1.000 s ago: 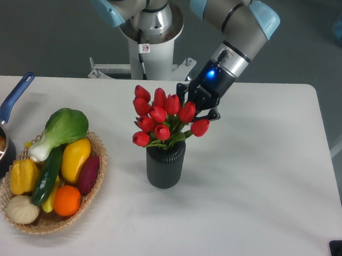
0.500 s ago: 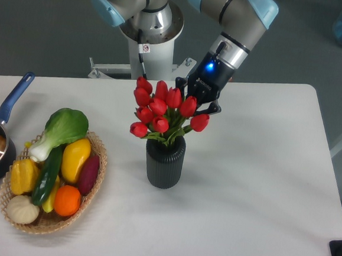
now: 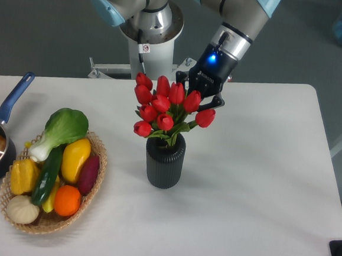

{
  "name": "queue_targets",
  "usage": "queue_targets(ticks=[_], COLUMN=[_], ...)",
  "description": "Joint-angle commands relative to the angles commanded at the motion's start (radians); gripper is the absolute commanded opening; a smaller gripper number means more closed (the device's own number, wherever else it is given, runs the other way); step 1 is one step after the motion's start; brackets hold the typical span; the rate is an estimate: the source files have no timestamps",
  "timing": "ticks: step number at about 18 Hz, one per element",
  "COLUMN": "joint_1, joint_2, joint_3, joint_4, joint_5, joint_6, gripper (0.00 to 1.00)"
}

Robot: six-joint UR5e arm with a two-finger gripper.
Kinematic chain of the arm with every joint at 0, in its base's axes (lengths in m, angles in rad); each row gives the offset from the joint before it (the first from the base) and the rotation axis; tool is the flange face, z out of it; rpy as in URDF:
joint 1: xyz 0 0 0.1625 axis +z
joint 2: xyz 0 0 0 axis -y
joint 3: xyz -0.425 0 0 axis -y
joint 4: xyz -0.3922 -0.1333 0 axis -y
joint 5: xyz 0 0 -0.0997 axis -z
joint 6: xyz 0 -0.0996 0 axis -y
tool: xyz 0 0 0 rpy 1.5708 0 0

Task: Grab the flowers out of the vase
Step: 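Lift the tulip bunch straight up out of the black vase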

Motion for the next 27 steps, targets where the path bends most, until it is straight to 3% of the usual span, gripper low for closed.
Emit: queue_targets(ticks=[11,27], joint_1=[-0.020,-0.069], joint_2=[0.046,0.106], joint_3=[0.063,0.064], joint_4=[-0.002,0.002], joint_5=[-0.061,-0.098], joint_6=[-0.159,-0.327], gripper=[0.00,0.00])
